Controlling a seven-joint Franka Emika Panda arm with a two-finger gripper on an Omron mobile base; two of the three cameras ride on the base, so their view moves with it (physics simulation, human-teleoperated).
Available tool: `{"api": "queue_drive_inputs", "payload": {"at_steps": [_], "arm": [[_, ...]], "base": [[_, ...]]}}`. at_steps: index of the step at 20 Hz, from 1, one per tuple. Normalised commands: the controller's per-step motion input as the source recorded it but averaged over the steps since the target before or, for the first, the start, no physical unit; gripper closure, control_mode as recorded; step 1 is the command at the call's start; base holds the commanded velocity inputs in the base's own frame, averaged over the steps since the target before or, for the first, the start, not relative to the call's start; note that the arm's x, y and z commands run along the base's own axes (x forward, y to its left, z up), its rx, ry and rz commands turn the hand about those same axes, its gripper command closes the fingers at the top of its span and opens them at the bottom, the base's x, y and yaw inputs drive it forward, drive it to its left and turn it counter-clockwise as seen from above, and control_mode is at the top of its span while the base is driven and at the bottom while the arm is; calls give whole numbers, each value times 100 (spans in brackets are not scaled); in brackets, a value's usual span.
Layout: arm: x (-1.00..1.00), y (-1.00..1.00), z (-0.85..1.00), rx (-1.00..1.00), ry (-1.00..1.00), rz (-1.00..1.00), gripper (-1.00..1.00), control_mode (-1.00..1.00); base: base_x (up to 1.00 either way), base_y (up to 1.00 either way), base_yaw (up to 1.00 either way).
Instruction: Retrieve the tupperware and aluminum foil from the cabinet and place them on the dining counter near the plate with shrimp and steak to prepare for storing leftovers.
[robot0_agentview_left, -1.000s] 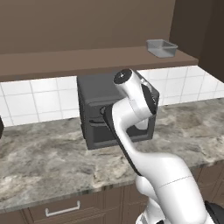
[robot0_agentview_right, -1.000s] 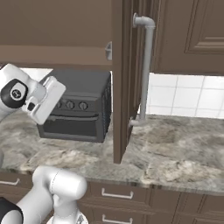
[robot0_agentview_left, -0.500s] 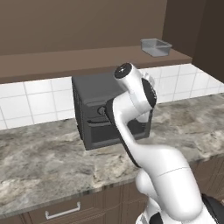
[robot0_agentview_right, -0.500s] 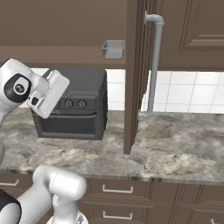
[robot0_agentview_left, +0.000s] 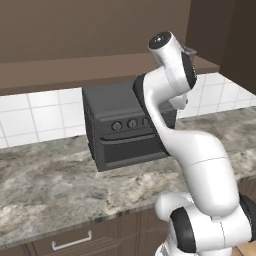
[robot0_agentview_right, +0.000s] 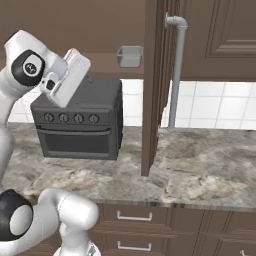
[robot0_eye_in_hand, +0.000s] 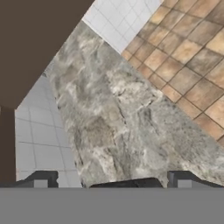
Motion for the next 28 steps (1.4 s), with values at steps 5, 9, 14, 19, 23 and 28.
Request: {"api": "queue_drive_inputs", "payload": {"at_steps": [5, 9, 14, 19, 23, 28], "arm": [[33, -61, 23, 0, 2, 19, -100, -100], [59, -50, 8, 0, 6, 24, -100, -100], [68, -46, 22, 0, 2, 22, -100, -100], [67, -25, 12, -4, 5, 20, -100, -100], [69, -11, -5, -11, 4, 19, -100, -100], [36, -4, -18, -30, 0, 14, -100, -100]], "base": [[0, 0, 0], [0, 0, 0], [0, 0, 0], [0, 0, 0], [0, 0, 0], [0, 0, 0]]}}
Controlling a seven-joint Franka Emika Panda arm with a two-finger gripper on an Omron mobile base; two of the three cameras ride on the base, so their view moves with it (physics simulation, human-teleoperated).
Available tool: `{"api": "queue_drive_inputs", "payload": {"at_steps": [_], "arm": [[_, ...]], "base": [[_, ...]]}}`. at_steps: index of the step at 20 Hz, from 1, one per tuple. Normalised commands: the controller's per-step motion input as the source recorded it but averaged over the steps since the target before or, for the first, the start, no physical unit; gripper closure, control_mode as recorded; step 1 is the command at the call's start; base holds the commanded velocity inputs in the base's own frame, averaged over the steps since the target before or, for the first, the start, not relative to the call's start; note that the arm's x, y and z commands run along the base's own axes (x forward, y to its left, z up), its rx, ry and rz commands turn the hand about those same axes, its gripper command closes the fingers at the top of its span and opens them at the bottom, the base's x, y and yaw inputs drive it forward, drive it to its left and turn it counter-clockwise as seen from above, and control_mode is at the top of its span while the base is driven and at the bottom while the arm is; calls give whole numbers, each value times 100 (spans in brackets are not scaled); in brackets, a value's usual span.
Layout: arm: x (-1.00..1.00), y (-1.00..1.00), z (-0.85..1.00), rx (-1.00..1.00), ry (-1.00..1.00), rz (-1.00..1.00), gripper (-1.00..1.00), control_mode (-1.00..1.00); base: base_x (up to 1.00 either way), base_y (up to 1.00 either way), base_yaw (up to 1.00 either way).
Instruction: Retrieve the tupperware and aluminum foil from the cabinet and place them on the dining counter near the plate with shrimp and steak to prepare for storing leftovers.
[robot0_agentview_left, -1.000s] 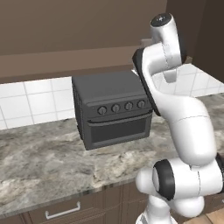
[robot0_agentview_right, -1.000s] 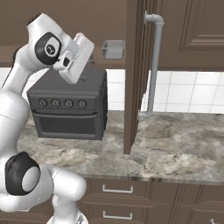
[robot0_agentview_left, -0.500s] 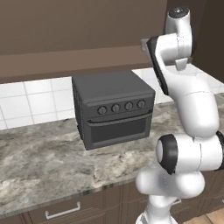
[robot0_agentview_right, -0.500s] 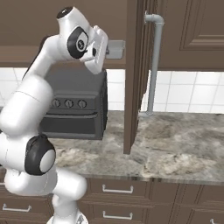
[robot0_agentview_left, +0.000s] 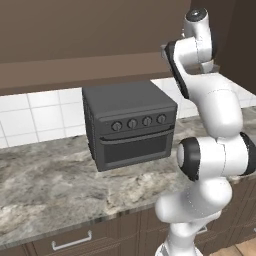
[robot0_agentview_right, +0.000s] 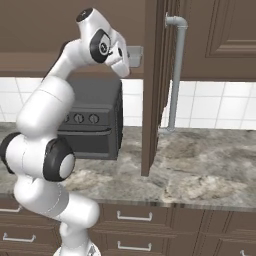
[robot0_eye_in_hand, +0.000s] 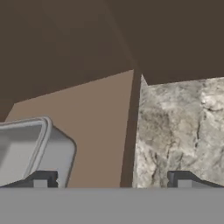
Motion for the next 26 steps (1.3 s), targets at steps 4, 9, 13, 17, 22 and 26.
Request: {"api": "queue_drive_inputs", "payload": {"at_steps": [4, 9, 13, 17, 22, 26], "arm": [[54, -6, -3, -32, 0, 6, -100, -100], [72, -3, 0, -11, 0, 1, -100, -100], [62, 0, 15, -3, 0, 0, -100, -100], [16, 0, 53, -5, -1, 0, -100, -100], [8, 3, 41, -7, -1, 0, -100, -100], [3, 12, -23, -13, 19, 0, -100, -100]], "base": [[0, 0, 0], [0, 0, 0], [0, 0, 0], [0, 0, 0], [0, 0, 0], [0, 0, 0]]}}
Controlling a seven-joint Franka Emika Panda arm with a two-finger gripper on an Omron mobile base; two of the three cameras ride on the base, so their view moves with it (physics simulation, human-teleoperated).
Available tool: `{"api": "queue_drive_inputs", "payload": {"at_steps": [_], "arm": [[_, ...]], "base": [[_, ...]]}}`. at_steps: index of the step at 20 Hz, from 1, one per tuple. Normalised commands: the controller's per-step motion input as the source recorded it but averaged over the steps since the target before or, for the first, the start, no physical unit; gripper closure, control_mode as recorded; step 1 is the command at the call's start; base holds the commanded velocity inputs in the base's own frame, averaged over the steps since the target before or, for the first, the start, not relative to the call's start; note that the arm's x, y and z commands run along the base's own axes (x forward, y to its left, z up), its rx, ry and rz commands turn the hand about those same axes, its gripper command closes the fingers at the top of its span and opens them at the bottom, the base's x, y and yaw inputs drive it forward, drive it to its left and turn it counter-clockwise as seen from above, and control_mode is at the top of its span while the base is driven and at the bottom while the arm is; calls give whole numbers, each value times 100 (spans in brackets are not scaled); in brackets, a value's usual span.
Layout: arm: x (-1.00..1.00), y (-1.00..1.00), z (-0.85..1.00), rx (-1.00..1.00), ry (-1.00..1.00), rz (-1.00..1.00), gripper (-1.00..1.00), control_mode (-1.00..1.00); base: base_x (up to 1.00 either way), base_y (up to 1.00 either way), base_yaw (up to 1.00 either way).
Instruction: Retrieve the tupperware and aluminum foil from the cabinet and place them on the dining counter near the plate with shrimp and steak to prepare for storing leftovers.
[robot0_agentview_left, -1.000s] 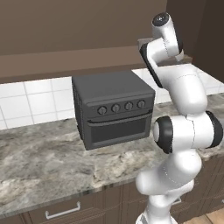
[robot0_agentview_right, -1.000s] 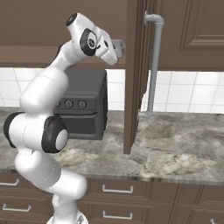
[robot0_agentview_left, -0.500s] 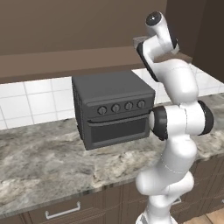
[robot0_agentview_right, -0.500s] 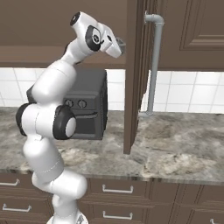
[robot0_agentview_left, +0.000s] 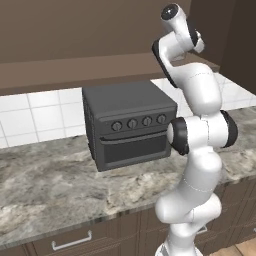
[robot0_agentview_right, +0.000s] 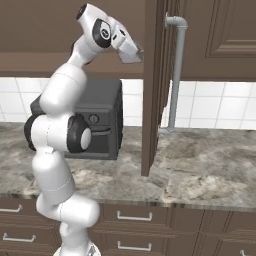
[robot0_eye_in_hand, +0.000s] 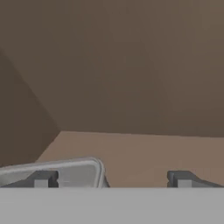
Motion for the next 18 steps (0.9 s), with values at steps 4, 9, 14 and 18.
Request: {"api": "queue_drive_inputs", "payload": {"at_steps": [4, 9, 14, 18], "arm": [[2, 19, -59, -14, 26, 0, -100, -100], [0, 24, -70, -15, 12, 0, -100, -100], [23, 11, -91, -10, 1, 1, 100, -100], [-13, 0, -65, -2, -24, -2, 100, -100]], "base": [[0, 0, 0], [0, 0, 0], [0, 0, 0], [0, 0, 0]]}}
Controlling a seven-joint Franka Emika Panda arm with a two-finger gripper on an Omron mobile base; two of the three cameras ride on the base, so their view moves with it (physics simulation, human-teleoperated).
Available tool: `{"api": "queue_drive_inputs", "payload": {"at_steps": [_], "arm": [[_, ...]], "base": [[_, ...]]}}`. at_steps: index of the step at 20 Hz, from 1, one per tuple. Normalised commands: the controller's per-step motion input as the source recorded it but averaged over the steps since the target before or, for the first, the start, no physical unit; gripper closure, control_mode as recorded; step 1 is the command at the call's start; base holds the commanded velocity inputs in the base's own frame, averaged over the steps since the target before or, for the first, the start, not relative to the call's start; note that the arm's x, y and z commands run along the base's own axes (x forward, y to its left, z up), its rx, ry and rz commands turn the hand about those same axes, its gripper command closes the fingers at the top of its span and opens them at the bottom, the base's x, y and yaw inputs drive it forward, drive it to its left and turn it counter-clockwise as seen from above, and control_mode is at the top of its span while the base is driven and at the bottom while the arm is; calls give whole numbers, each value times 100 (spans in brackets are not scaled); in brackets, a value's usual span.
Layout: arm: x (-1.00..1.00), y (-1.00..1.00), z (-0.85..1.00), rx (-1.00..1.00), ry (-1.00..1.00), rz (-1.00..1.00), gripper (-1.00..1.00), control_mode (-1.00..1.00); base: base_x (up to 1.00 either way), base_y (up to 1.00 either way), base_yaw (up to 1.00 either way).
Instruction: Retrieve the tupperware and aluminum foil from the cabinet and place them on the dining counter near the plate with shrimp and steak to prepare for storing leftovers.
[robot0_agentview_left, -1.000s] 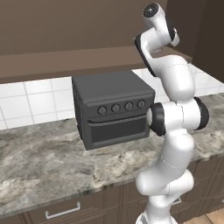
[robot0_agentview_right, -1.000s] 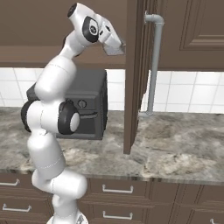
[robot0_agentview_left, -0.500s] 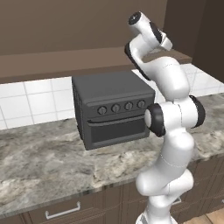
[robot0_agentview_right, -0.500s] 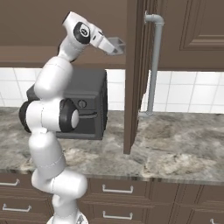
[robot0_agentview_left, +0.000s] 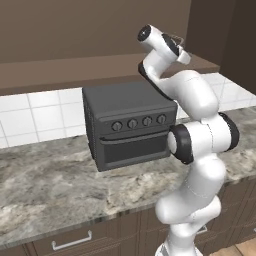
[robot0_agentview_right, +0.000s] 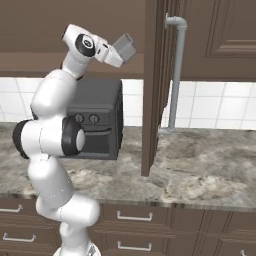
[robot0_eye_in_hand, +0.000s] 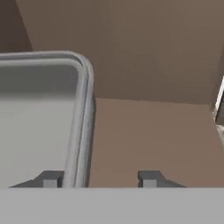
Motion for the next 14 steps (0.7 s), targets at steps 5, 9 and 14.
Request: {"api": "queue_drive_inputs", "payload": {"at_steps": [5, 9, 14], "arm": [[-96, -1, -2, 1, -43, -13, 100, -100], [-100, 6, 26, 0, -33, -6, 100, -100], [-100, 43, 13, -7, -7, 0, 100, -100]], "base": [[0, 0, 0], [0, 0, 0], [0, 0, 0]]}}
